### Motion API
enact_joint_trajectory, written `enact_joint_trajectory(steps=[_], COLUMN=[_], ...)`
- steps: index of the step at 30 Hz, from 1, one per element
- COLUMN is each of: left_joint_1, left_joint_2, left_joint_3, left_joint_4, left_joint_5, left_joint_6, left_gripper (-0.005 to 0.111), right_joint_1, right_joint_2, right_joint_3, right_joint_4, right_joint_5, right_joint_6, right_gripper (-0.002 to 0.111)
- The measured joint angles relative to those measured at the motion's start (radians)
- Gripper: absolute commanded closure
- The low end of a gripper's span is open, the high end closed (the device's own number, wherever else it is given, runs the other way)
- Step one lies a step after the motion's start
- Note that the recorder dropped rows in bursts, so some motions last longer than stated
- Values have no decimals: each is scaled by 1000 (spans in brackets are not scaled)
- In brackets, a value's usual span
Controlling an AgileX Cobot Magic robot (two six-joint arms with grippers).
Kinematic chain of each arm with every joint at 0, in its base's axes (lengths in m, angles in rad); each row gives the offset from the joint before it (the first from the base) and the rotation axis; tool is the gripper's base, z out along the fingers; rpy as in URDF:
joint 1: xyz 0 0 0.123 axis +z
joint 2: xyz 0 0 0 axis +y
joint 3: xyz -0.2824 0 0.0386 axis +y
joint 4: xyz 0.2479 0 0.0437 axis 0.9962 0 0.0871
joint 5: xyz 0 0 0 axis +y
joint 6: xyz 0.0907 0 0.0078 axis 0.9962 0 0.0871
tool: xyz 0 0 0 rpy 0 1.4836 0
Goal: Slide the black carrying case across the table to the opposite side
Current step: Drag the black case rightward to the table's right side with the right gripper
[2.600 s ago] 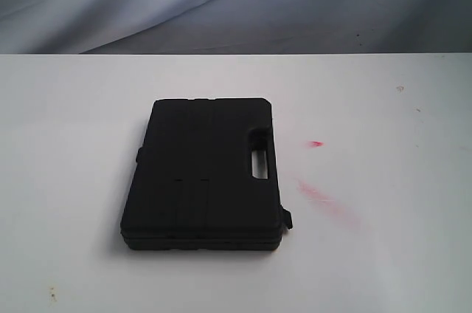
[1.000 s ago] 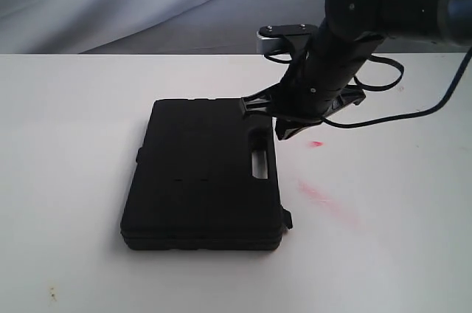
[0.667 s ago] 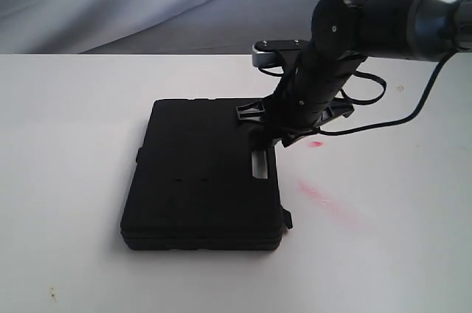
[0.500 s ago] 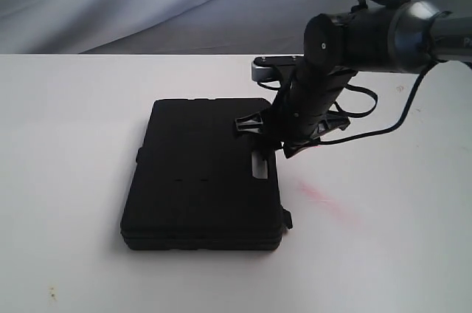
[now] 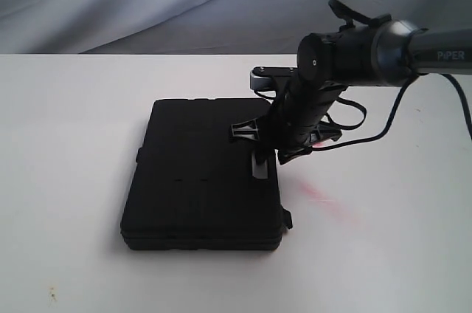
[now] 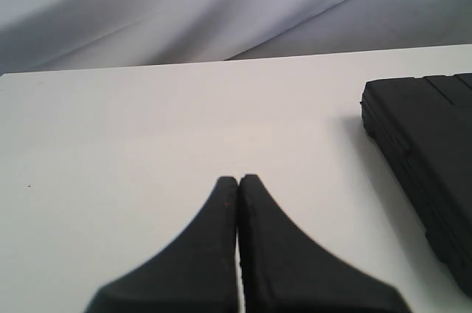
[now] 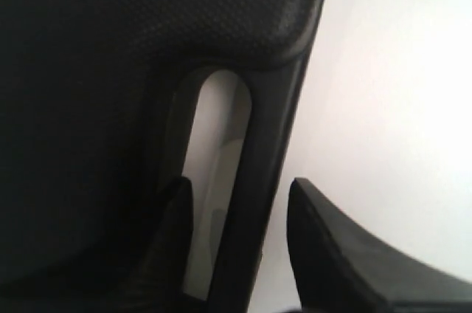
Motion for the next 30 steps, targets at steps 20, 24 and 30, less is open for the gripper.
enact_joint_trajectory(steps=[20, 24, 30], left_joint_1=[0, 0, 0], left_joint_2=[0, 0, 0], left_joint_3=[0, 0, 0], left_joint_4=[0, 0, 0], left_joint_5=[0, 0, 0], left_joint_6=[0, 0, 0], left_gripper=[107, 107, 107], right_joint_1=[0, 0, 0], right_joint_2=[28, 28, 28], right_joint_3=[0, 0, -2], right_joint_4=[8, -7, -59], right_joint_5=[-21, -21, -14], right_joint_6=[27, 33, 74], right_gripper=[108, 108, 108])
